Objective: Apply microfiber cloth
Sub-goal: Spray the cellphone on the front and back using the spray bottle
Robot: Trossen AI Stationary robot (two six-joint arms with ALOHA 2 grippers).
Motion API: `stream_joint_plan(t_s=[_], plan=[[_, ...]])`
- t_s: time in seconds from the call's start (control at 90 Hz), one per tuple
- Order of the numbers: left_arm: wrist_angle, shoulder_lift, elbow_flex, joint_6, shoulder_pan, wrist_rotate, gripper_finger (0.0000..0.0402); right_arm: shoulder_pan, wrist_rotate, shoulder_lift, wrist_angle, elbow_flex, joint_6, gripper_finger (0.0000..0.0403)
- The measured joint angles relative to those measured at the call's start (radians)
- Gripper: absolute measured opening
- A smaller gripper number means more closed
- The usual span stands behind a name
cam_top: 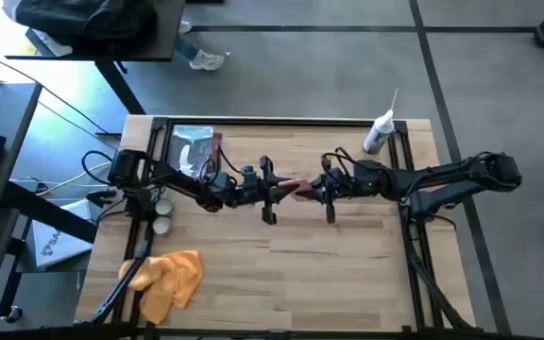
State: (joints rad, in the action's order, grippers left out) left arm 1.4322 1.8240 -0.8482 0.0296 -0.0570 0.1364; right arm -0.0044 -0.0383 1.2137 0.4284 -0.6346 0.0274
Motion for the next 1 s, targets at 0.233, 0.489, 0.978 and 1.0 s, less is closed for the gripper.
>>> stream_joint_plan(t_s=[0.233,0.489,0.978,1.0], plan=[[0.022,-0.003,0.001,-0.049,-0.006,-0.001,0.0009,0.0,-0.016,-0.001,-0.019,-0.002,0.019,0.0059],[0.078,-0.055,0.117,-0.08,-0.001,0.015,0.0008,-0.011,0.041,-0.091,-0.287,-0.07,0.07,0.0167],[0.08,-0.327,0.466,-0.051,-0.024,0.192,0.0009,-0.25,0.826,-0.15,-1.486,-0.586,0.603,0.0188],[0.082,-0.329,0.473,-0.058,-0.026,0.192,0.0009,-0.277,0.826,-0.149,-1.507,-0.592,0.616,0.0188]])
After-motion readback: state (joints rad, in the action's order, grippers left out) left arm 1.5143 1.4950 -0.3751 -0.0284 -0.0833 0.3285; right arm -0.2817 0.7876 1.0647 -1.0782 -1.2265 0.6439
